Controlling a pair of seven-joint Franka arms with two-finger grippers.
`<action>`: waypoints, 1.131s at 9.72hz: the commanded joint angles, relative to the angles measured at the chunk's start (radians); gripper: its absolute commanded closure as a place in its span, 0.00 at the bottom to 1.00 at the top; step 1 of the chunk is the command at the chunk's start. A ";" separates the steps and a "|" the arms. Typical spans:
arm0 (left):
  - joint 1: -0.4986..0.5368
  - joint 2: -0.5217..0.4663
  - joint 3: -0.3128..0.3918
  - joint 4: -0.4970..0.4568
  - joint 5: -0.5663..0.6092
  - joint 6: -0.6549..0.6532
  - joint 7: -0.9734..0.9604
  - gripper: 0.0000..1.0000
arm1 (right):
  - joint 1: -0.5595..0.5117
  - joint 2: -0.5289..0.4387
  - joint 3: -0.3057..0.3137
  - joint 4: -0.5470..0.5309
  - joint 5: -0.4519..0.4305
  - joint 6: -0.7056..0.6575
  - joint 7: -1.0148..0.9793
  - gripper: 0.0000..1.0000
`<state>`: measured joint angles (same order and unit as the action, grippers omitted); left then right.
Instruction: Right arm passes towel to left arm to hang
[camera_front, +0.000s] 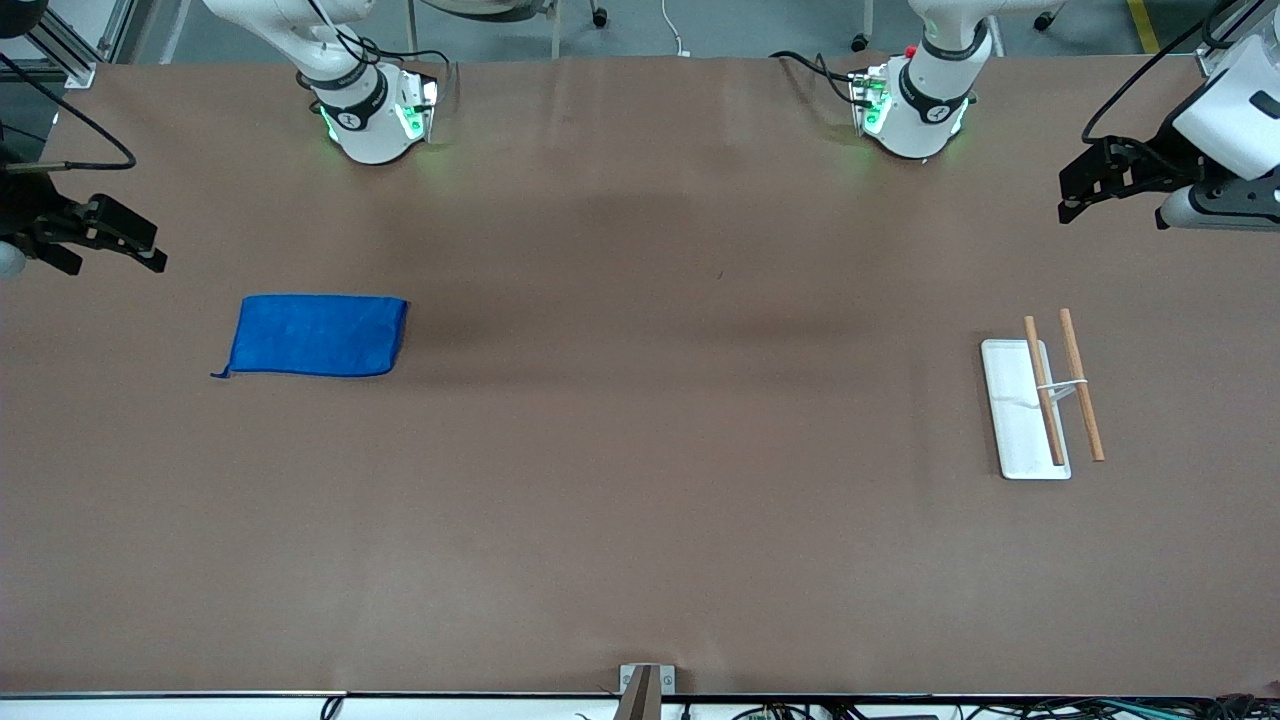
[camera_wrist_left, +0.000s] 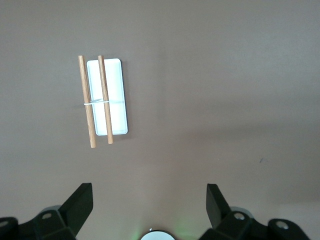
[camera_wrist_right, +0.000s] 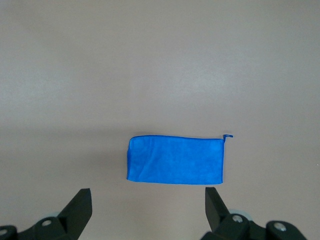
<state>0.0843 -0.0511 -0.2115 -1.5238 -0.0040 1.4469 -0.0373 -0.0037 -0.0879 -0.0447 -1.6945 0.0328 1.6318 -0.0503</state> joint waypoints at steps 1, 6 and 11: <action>0.003 0.022 -0.005 -0.002 -0.001 -0.008 -0.004 0.00 | -0.001 0.011 0.003 0.018 0.001 -0.009 0.003 0.00; 0.008 0.022 -0.005 -0.001 0.004 -0.008 0.013 0.00 | -0.004 0.010 0.003 0.012 0.002 -0.013 0.000 0.00; 0.006 0.024 -0.005 -0.002 0.004 -0.010 0.013 0.00 | -0.041 0.008 -0.001 -0.190 0.002 0.128 -0.014 0.00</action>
<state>0.0865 -0.0496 -0.2121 -1.5232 -0.0040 1.4469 -0.0359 -0.0262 -0.0637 -0.0521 -1.7901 0.0329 1.6869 -0.0538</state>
